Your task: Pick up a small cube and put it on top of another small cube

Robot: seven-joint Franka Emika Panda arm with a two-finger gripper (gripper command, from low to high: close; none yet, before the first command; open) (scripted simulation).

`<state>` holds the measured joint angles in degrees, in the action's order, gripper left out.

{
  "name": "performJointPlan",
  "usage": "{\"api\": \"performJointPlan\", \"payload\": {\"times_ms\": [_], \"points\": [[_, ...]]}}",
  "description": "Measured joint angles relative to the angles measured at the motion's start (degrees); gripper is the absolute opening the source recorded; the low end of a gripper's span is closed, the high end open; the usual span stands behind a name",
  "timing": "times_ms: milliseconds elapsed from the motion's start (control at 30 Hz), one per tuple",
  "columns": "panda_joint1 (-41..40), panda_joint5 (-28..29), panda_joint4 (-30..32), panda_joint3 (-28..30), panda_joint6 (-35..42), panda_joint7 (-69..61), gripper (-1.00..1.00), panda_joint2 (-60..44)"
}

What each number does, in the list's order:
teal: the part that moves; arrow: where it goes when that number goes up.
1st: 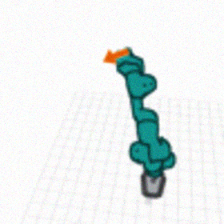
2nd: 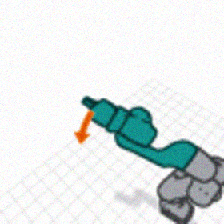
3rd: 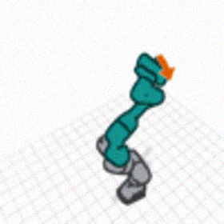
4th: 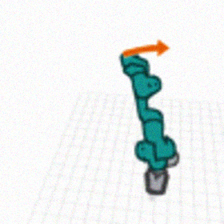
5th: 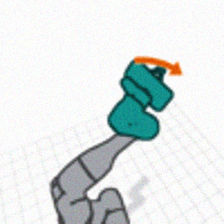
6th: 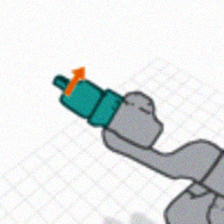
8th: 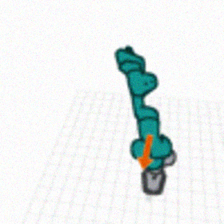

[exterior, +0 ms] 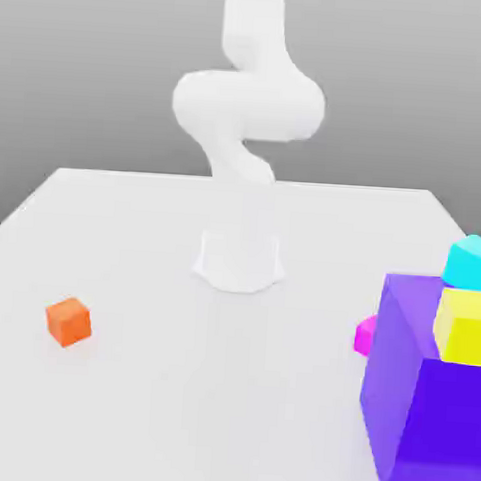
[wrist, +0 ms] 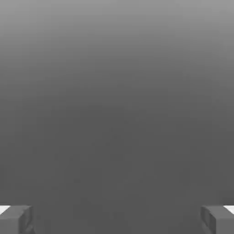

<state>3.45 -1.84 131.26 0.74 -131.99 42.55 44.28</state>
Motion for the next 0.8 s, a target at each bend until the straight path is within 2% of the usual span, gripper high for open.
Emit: {"api": "performJointPlan", "payload": {"times_ms": [467,800], "points": [[24.0,-10.2,4.4,3.3,-2.1,-31.2,0.00,-14.4],[37.8,-18.4,10.5,3.1,-3.1,-57.2,0.00,-25.6]]}}
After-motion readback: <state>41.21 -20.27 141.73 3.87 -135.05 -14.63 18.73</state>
